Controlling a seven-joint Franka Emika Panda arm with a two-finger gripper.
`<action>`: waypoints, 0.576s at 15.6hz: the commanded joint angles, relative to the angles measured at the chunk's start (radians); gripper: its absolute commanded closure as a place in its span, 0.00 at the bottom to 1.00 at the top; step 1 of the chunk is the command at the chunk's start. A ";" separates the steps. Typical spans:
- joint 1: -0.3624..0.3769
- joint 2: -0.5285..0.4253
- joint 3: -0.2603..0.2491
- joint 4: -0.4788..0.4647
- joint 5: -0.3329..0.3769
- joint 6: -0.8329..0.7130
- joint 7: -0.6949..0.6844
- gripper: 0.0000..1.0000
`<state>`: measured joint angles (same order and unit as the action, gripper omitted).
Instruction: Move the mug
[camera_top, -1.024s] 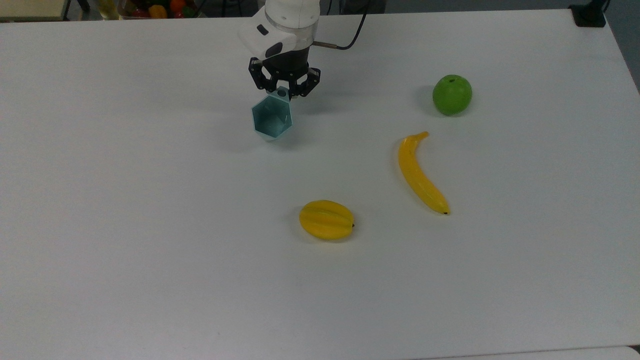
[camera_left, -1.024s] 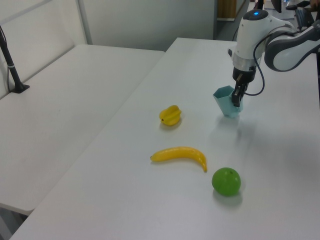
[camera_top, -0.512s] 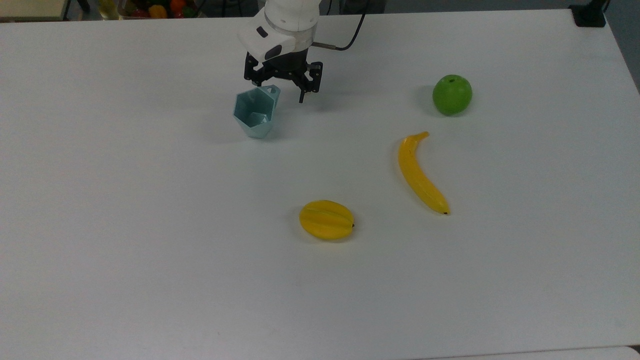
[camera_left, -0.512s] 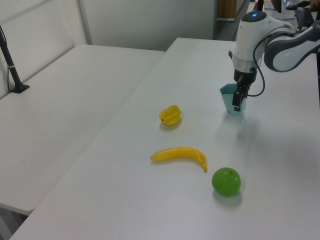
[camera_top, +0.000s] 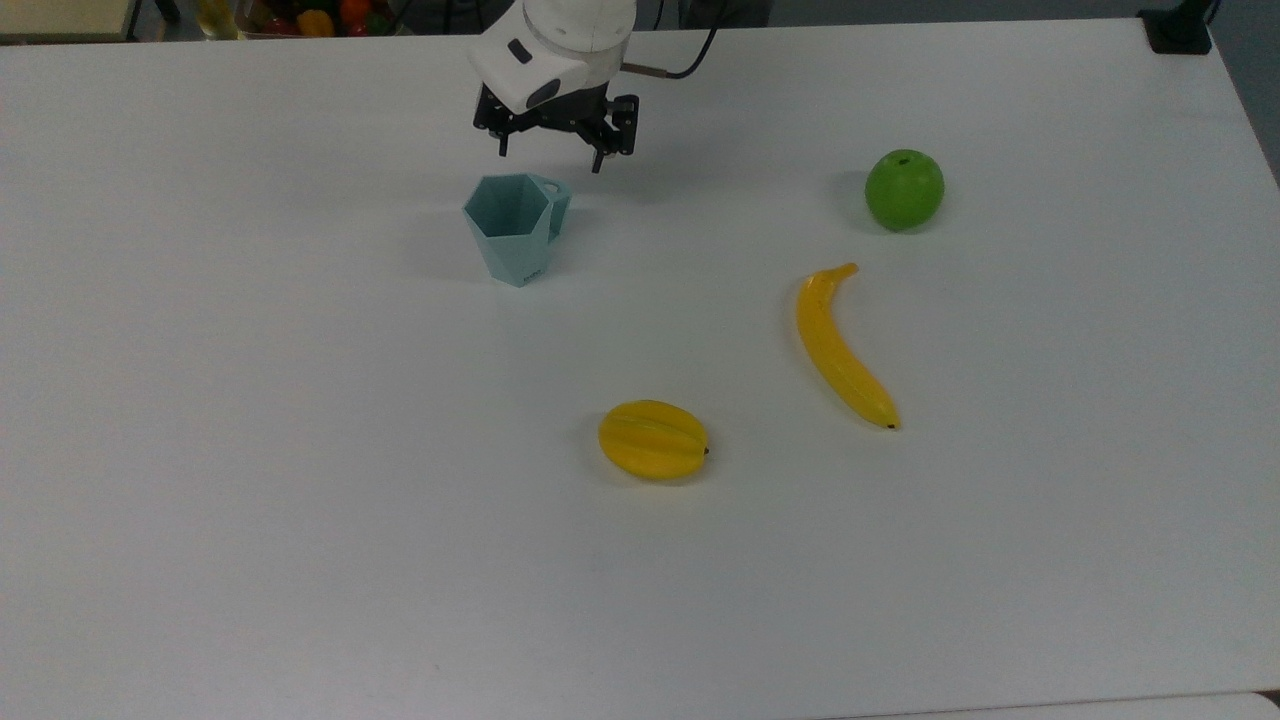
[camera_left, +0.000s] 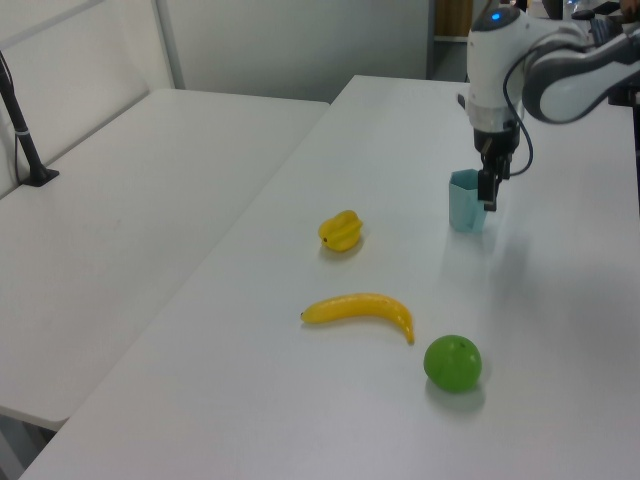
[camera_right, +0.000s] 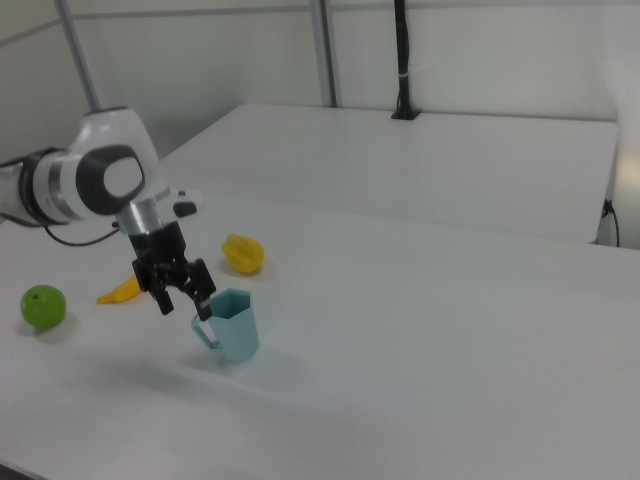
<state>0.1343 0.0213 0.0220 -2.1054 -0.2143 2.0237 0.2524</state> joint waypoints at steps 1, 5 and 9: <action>-0.010 -0.014 -0.007 0.178 0.010 -0.170 -0.100 0.00; -0.076 -0.012 -0.011 0.330 0.084 -0.212 -0.113 0.00; -0.107 -0.012 -0.013 0.456 0.128 -0.362 -0.114 0.00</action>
<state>0.0397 0.0060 0.0127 -1.7379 -0.1207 1.7767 0.1595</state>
